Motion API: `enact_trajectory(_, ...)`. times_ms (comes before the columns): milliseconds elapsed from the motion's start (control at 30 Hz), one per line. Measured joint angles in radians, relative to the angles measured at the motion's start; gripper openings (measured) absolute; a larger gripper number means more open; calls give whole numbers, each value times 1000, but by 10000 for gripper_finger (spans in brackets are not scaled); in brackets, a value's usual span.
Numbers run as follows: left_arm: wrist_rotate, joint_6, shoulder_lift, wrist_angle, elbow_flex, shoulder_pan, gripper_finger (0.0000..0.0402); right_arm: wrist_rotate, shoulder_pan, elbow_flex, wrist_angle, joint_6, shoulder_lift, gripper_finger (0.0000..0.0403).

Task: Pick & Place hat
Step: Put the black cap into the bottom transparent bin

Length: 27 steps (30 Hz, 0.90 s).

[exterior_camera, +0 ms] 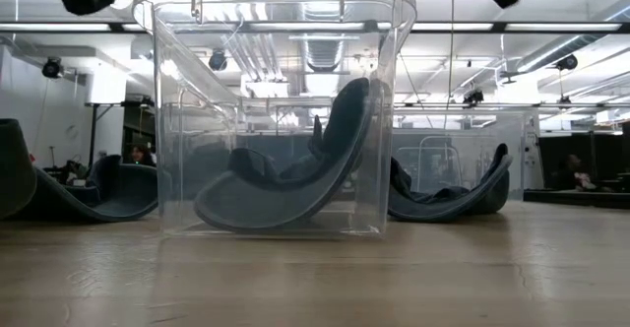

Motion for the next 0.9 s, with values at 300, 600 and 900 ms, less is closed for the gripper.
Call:
enact_trajectory(300,258,-382,325,-525,305,-35,162,-1,32,-303,231,2,-256,85)
enact_trajectory(600,409,-802,468,-538,365,-255,162,-18,34,-418,333,2,-357,73)
enact_trajectory(900,332,-1210,582,-508,348,-541,162,-106,34,-382,336,-7,-358,80)
